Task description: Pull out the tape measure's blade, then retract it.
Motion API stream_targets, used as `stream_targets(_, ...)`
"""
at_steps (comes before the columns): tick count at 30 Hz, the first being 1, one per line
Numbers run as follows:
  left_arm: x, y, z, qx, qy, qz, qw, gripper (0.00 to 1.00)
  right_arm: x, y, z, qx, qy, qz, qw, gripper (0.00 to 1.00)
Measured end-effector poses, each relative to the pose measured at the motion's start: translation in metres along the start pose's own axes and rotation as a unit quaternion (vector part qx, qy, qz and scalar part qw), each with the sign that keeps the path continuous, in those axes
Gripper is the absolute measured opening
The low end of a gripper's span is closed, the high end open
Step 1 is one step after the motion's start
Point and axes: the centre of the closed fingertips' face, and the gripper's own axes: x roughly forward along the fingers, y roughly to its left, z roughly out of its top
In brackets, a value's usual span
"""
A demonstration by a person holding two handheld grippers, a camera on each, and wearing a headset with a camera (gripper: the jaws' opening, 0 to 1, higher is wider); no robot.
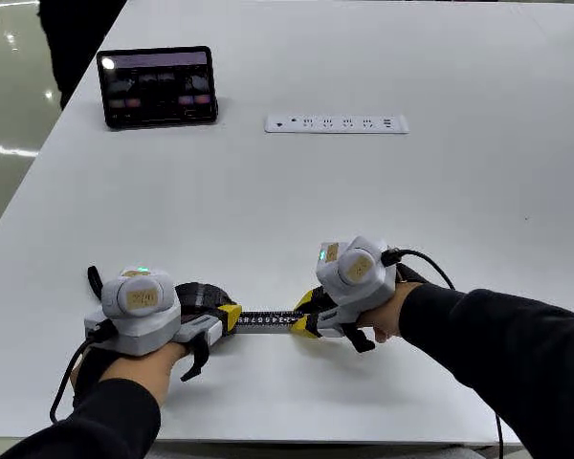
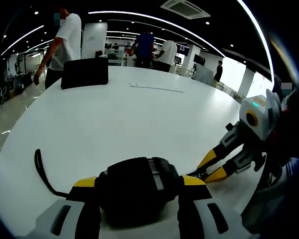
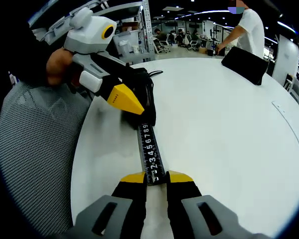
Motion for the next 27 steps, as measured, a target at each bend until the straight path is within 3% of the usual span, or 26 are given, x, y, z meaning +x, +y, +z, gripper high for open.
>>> stream_targets(27, 0.0, 0.002, 0.001, -0.007, -0.001, -0.001, 1.0, 0.58, 0.02, 0.008, 0.024, -0.013, -0.012, 0.004, 0.9998, 0.11)
